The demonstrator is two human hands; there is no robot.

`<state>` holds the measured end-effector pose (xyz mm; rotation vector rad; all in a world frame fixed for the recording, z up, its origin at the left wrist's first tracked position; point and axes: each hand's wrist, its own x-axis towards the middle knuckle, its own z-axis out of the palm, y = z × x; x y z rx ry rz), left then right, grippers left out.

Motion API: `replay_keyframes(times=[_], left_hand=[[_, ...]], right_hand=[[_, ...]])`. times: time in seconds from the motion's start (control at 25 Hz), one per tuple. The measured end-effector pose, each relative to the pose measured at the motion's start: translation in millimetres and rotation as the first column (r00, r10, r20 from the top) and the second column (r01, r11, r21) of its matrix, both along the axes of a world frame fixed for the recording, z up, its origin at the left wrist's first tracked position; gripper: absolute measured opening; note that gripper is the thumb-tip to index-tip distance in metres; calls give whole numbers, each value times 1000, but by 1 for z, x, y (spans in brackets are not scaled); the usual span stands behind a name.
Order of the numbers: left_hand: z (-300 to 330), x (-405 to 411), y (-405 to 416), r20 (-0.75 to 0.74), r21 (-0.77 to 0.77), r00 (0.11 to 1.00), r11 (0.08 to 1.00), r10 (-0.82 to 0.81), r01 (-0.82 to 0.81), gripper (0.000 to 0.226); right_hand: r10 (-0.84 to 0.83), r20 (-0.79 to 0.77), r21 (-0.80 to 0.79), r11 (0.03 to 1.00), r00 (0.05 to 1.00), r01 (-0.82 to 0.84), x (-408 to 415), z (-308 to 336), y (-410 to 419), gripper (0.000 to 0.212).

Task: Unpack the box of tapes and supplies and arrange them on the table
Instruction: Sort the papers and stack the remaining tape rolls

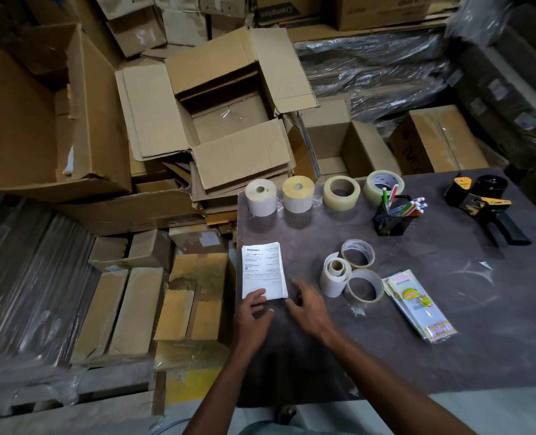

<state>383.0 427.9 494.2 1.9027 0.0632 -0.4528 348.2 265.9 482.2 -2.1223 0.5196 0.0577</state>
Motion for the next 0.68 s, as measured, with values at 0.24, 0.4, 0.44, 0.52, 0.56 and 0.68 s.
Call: replay_keyframes(times=[0.24,0.4,0.44,0.52,0.56,0.68], left_hand=[[6,-32,-31,1,-52,996,995,-85,85,44],[8,-43,-65,16,-71,989,987,-145,146,55],[8,-41,-75,19,-56,987,986,-158,159,59],[7,-37,-96,24,-26,984,984,-177,178,72],[8,-35,-105,30,-17,982,982,-186,186,77],[7,-31,-129,40,-14,976,976,-215,216,87]], right_hand=[[-89,88,108,991,992,80,-66,10,-19,43],[-226,146,138,969,963,206,-96,18,-42,33],[-284,163,124,956,945,266,-102,18,-48,32],[-385,209,49,922,899,384,-112,13,-63,34],[-419,227,6,904,879,428,-114,11,-71,37],[-490,196,-55,859,849,508,-113,9,-90,65]])
